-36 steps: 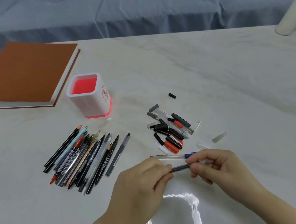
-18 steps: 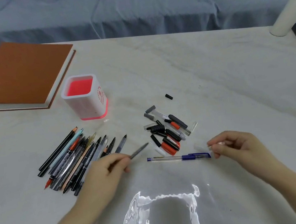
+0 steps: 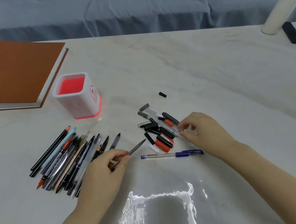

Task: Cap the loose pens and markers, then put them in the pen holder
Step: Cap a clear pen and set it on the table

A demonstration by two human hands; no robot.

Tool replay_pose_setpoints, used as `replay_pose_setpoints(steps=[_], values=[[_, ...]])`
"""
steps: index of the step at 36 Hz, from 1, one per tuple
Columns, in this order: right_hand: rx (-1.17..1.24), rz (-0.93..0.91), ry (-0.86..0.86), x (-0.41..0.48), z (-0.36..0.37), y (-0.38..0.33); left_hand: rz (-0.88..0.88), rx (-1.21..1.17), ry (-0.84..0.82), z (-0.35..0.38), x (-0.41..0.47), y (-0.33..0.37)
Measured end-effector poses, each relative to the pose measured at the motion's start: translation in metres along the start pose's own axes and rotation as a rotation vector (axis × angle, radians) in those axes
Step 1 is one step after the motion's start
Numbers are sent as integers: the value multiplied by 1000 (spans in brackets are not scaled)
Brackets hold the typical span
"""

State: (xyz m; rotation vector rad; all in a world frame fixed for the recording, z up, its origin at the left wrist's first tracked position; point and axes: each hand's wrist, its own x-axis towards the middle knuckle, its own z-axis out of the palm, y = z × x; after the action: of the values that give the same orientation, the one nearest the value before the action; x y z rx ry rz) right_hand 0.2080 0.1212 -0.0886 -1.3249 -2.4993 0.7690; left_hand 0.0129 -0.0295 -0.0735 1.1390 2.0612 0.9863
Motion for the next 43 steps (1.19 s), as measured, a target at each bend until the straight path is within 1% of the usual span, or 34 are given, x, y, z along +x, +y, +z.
replay_pose_setpoints(steps=[5,10,13,17,24,26,30,33,35,37,39,43], values=[[-56,-59,-74,12,15,-18,-35,-18,44,-8,-1,-7],[-24,-129,-46,12,30,-34,-43,-25,68,-10,0,-9],[-129,-174,-94,9,37,-35,-40,-36,68,-11,0,-9],[-128,-114,-50,5,35,-21,-24,-33,50,-11,0,-11],[-77,-65,-40,2,25,-5,-15,-53,30,-2,5,-7],[-35,-44,6,7,23,-7,-12,-62,36,-1,6,-5],[-37,-40,72,26,24,-16,-12,-64,42,-2,11,-5],[-24,-77,45,42,27,-28,-20,-82,49,-4,14,-6],[-35,-117,-12,49,31,-35,-27,-98,59,-5,16,-6],[-93,-156,-84,55,35,-39,-36,-102,70,-7,17,-6],[-162,-175,-111,60,39,-40,-33,-93,77,-9,19,-8],[-164,-128,-123,63,39,-37,-27,-85,79,-11,21,-11]])
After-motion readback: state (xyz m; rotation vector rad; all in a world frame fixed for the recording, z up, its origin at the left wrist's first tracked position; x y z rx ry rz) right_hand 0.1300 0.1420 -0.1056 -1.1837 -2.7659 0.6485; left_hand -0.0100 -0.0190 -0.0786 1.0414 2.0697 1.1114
